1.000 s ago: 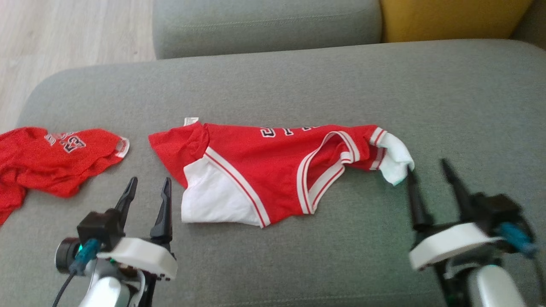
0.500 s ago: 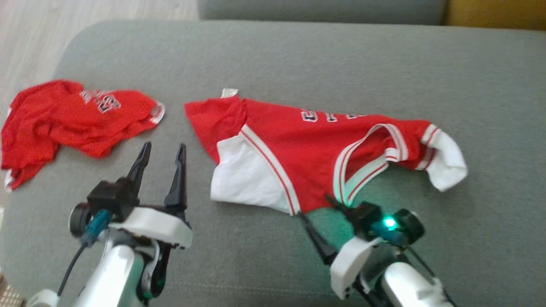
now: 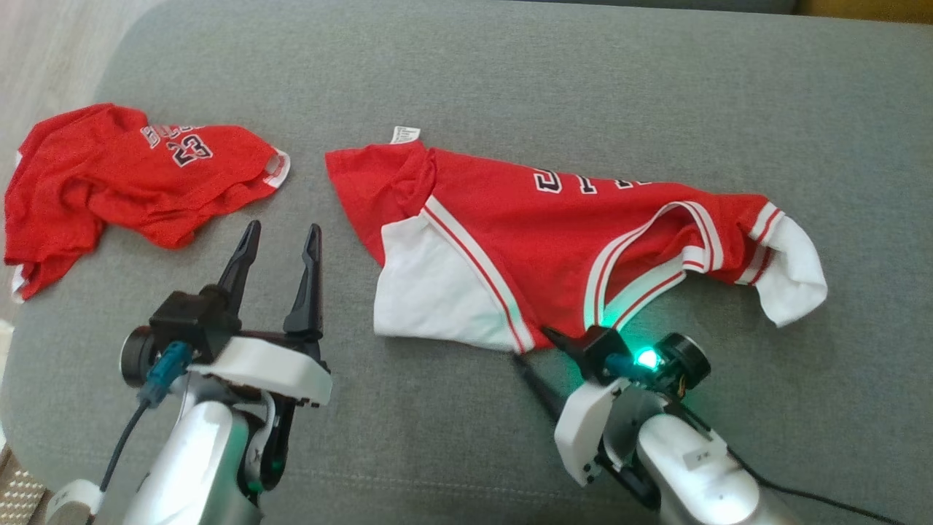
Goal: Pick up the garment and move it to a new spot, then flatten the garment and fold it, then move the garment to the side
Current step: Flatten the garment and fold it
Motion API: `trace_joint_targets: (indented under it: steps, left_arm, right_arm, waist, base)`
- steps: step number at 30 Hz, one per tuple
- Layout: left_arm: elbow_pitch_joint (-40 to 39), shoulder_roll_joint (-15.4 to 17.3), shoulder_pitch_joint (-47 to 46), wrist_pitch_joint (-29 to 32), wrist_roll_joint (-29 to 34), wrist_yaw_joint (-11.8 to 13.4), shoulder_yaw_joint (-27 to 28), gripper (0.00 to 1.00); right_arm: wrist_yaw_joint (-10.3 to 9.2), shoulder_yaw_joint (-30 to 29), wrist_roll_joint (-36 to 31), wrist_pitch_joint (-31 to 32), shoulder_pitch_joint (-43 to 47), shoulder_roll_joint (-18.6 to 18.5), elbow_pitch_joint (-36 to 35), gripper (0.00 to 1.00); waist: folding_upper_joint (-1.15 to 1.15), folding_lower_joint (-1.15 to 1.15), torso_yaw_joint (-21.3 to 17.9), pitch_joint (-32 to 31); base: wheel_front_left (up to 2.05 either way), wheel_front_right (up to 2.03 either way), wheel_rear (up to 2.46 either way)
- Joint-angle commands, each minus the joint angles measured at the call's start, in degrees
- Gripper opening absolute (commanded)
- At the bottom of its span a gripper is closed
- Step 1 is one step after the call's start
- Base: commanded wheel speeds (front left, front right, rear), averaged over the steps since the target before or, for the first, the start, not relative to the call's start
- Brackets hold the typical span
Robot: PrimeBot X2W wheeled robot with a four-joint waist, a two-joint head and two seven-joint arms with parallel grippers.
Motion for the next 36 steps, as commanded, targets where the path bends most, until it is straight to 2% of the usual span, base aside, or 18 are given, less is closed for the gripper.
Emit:
trace_joint_targets:
  steps: [1, 6, 11, 17, 22, 27, 34, 36]
  left_arm:
    - [-1.9, 0.69, -3.13, -0.69, 0.48, -0.14, 2.34, 1.0]
    - [-1.87, 0.05, -2.77, -0.7, 1.24, -0.59, 3.08, 1.0]
    - [-1.84, 0.06, -2.02, -0.7, 2.01, -0.78, 3.96, 1.0]
    - [-2.21, 0.33, -1.37, -0.71, 2.55, -0.89, 4.86, 1.0]
    - [-2.49, 0.4, -1.28, -0.71, 2.91, -0.88, 5.14, 1.0]
    - [-2.65, 0.67, -1.26, -0.71, 3.0, -1.14, 5.4, 1.0]
    - [-2.9, 0.72, -1.45, -0.71, 3.26, -1.27, 5.36, 1.0]
    - [-2.95, 0.68, -1.52, -0.71, 3.28, -1.28, 5.36, 1.0]
  right_arm:
    - [-0.04, 0.94, 0.64, -0.48, -1.23, 0.84, -0.03, 0.0]
    - [-0.04, 0.81, 2.93, -3.15, -2.32, 1.2, -0.5, 0.0]
    - [-0.04, -2.44, 4.62, -4.87, -1.85, 1.27, -5.65, 0.0]
    - [-0.04, -11.03, 4.55, -3.25, 1.25, 0.75, -15.16, 0.0]
    - [-0.04, -18.65, 4.35, 0.47, 5.12, 0.25, -23.77, 0.0]
    - [-0.04, -26.42, 7.02, 4.66, 8.98, 0.49, -31.34, 0.0]
    - [-0.04, -37.31, 10.05, 10.15, 13.16, 0.7, -38.82, 0.0]
    - [-0.04, -38.67, 10.16, 10.79, 13.63, 0.73, -39.57, 0.0]
  waist:
    - [0.0, -0.01, -0.25, -0.03]
    - [0.0, -0.01, -1.56, -0.46]
    - [0.0, -0.01, -3.74, -1.31]
    - [0.0, -0.01, -6.67, -1.81]
    - [0.0, -0.01, -8.62, -1.65]
    - [0.0, -0.01, -10.0, -1.38]
    - [0.0, -0.01, -11.18, -0.71]
    - [0.0, -0.01, -11.33, -0.52]
  base:
    - [0.0, 0.0, 0.0]
    - [0.0, 0.0, 0.0]
    - [0.0, 0.0, 0.0]
    - [0.0, 0.0, 0.0]
    - [0.0, 0.0, 0.0]
    - [0.0, 0.0, 0.0]
    - [0.0, 0.0, 0.0]
    - [0.0, 0.0, 0.0]
